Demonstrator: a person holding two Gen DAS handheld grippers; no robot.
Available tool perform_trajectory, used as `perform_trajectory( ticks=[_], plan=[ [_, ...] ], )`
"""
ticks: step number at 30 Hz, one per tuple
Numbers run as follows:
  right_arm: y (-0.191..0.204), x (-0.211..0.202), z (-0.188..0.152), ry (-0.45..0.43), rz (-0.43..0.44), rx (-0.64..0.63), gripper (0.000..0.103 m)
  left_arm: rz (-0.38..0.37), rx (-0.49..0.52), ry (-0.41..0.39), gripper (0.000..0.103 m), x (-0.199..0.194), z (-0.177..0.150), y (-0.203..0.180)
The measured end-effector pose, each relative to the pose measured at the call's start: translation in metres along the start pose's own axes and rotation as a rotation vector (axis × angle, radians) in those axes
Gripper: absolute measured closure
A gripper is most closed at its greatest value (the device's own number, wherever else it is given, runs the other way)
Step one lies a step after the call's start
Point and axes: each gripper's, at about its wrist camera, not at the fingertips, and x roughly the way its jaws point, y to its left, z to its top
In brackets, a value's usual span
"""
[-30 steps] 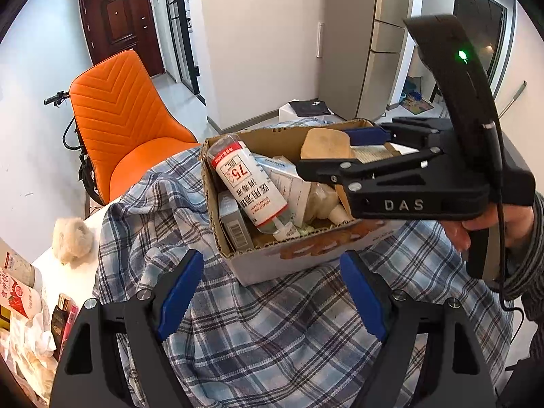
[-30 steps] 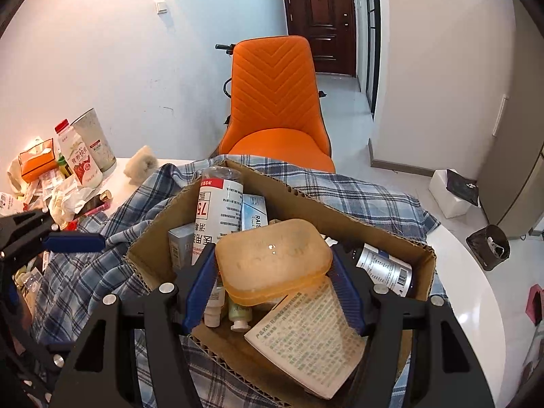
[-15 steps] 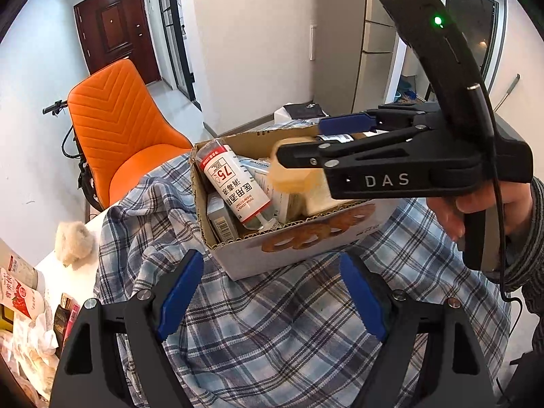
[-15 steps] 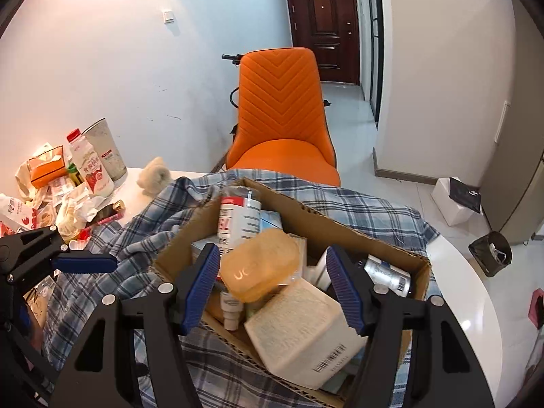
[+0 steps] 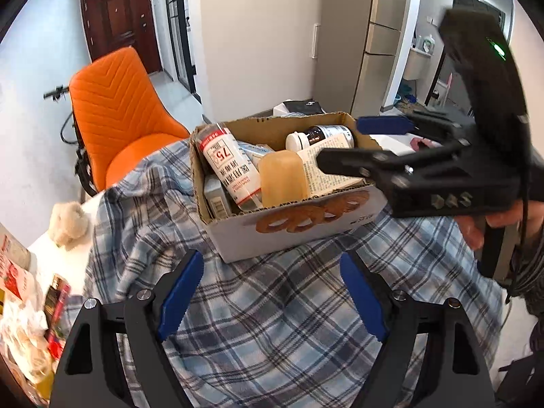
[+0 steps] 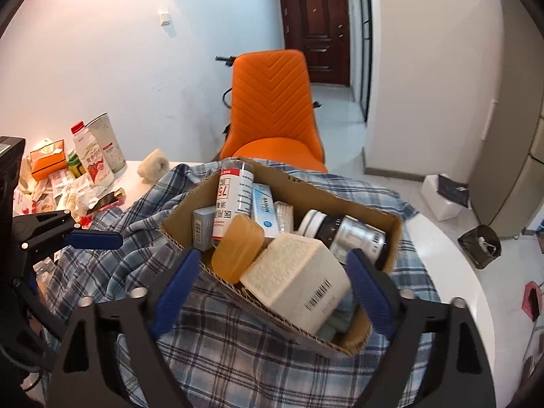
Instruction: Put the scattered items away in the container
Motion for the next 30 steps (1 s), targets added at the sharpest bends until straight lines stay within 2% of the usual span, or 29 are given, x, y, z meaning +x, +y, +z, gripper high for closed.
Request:
perform_trajectory(
  ticks=[1,6,9,13,15,26,30],
  plan=[
    [0.001,-0.003,-0.001,-0.015,-0.015,0.001,0.003,0.002,-0.007,0.005,0.019,0.001,0.0,0.0],
    [0.005,-0.017,-0.014,-0.037,-0.087,0.023,0.003,0.034,-0.027,0.01,0.019,0.0,-0.003,-0.001],
    [0.002,-0.029,-0.032,-0.043,-0.11,0.093,0.003,0.044,-0.046,-0.004,0.018,-0.003,-0.006,-0.001],
    [-0.004,-0.039,-0.049,0.024,-0.006,0.217,0.003,0.066,-0.047,-0.017,0.018,-0.009,-0.01,-0.004],
    [-0.004,-0.043,-0.051,0.046,-0.014,0.238,0.003,0.076,-0.044,-0.02,0.019,-0.011,-0.012,-0.006],
    [0.021,-0.087,-0.057,-0.028,-0.176,0.136,0.003,0.095,-0.019,-0.035,0.019,-0.03,-0.02,-0.029],
    [0.032,-0.092,-0.065,-0.018,-0.175,0.085,0.003,0.093,-0.016,-0.04,0.018,-0.036,-0.026,-0.035]
  ],
)
